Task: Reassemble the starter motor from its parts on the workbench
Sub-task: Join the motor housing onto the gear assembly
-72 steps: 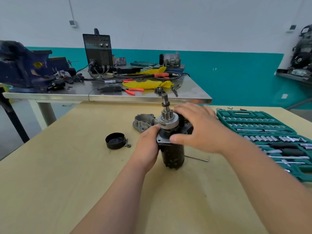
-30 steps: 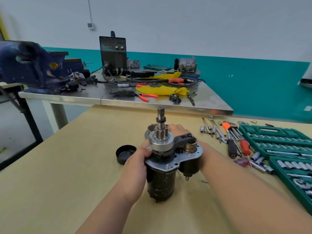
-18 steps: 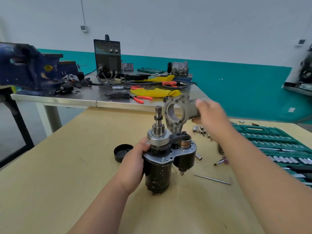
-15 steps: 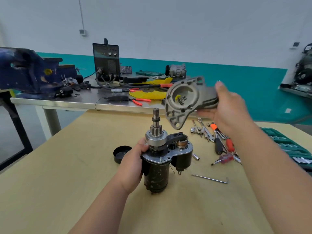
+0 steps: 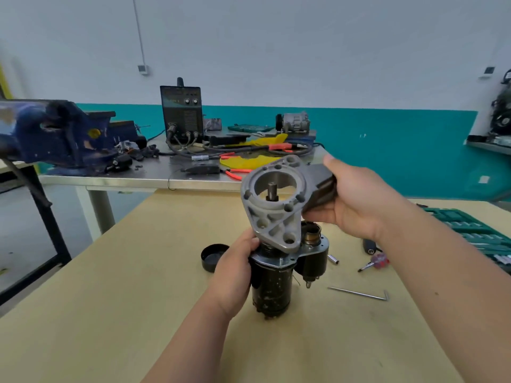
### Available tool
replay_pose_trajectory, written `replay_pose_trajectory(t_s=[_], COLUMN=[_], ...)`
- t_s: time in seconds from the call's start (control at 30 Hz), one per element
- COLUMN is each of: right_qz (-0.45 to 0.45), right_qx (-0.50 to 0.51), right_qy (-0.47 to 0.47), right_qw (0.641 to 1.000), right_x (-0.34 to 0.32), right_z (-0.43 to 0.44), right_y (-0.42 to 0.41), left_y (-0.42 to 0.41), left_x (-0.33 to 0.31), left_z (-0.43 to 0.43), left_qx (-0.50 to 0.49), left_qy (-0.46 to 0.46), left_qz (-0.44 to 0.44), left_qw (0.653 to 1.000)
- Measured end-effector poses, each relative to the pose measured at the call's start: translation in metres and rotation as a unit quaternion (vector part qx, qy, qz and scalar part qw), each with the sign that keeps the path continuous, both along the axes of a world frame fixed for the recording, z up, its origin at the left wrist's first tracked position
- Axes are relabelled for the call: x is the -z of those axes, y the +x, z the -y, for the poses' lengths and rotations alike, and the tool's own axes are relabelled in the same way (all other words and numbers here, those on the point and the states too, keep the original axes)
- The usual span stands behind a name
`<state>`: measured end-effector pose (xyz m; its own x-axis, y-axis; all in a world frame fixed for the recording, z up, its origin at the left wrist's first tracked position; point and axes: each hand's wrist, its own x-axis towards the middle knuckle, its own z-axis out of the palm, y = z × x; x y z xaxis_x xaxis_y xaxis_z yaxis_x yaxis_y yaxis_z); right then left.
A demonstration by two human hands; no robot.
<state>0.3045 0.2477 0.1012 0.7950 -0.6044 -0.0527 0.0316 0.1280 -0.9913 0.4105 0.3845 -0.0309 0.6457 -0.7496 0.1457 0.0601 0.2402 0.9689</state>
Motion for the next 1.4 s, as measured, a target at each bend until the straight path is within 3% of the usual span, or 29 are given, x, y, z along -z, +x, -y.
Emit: replay_pose_trajectory(t_s=[0.33,0.43,0.57,0.67,0.83,1.0,1.17,1.4], right_qz=[-0.044,-0.052,-0.118,-0.127,-0.109,-0.064,-0.046,-0.012], right_qx=[-0.01,-0.027,-0.033,-0.042,-0.066,-0.04,-0.031,-0.028], right_qy=[-0.032,-0.098,-0.397,-0.442,-0.523,-0.537,-0.5,-0.453], right_qw=[0.998,0.993,0.91,0.887,0.843,0.84,0.864,0.891], right_x=[0.012,0.016,0.024,0.03,0.045,0.054,0.066,0.087], right_z=[0.019,0.019,0.015,0.013,0.006,0.012,0.019,0.01], right_y=[0.013,0.009,-0.004,-0.011,-0.015,-0.017,-0.02,-0.014], left_y=[0.014,0.012,0.007,0.001,-0.001,-0.006,-0.009,-0.004], left_x=[0.018,0.016,0.013,0.007,0.005,0.001,0.003,0.002], left_z=[0.009,0.01,0.009,0.007,0.002,0.003,0.008,0.008], left_qx=[0.007,-0.013,-0.053,-0.074,-0.071,-0.016,-0.02,-0.019], left_qy=[-0.009,-0.013,-0.021,-0.028,-0.075,-0.089,-0.064,-0.103], left_qz=[0.011,0.002,-0.034,-0.069,-0.055,-0.028,-0.032,-0.046], left_qw=[1.0,1.0,0.998,0.994,0.993,0.996,0.997,0.993])
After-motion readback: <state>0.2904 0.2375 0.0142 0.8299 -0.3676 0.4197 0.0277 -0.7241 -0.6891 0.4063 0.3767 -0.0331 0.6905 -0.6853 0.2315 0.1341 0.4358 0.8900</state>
